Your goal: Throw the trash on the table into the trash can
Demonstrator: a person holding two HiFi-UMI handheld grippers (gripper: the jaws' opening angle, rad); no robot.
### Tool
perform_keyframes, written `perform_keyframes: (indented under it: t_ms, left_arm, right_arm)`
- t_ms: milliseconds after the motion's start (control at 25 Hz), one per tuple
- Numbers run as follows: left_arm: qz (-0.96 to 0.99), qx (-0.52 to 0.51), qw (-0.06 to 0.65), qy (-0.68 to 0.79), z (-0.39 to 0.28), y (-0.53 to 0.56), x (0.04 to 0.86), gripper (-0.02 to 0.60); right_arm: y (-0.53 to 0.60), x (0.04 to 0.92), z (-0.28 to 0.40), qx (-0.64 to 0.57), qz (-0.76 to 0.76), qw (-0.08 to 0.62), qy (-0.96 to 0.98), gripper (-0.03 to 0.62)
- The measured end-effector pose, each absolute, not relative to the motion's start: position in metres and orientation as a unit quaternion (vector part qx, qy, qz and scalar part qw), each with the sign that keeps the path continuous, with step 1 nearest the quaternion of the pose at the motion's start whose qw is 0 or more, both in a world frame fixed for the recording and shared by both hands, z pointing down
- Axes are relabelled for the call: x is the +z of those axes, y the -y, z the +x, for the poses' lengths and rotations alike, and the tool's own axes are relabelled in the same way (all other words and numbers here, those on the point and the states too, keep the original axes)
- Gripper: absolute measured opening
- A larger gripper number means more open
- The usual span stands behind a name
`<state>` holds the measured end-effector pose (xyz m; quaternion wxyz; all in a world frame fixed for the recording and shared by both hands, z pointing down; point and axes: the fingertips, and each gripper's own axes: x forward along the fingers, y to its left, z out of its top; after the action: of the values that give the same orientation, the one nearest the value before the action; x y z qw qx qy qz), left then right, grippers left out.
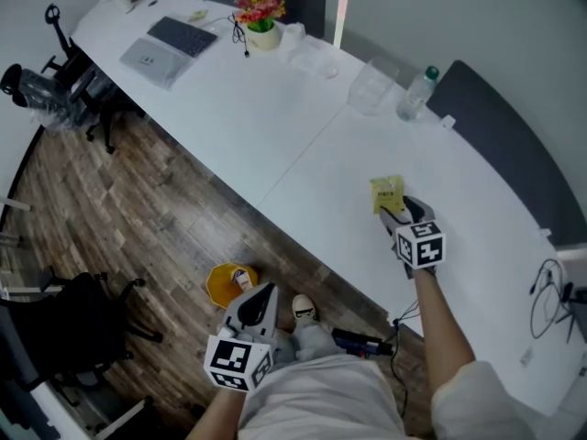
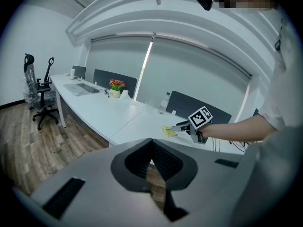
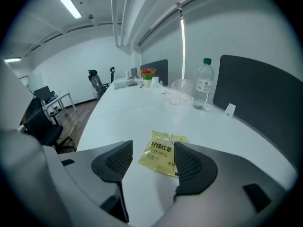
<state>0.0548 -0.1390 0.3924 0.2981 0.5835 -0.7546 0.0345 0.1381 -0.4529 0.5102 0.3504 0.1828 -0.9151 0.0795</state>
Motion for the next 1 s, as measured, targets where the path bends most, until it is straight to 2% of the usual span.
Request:
perform_keyframes:
  t_ms: [240, 720, 1000]
  left_arm:
    - [0.571, 0.043, 0.312, 0.758, 0.053, 0.13, 0.401, 0.0]
    - [0.548, 0.04, 0.319, 0.772, 0.044, 0.128, 0.407, 0.0]
    - [0.543, 0.037, 0.321, 0.775, 0.042, 0.126, 0.407, 0.0]
  right_arm:
    - [0.472, 0.54, 0.133, 0.089, 0.181, 0.38, 0.903, 0.311]
    - [0.49, 0.573, 0.123, 0.099, 0.18, 0.421, 0.884, 0.315]
    - [0.486, 0.572, 0.117, 0.096, 0.169, 0.421, 0.886, 0.181]
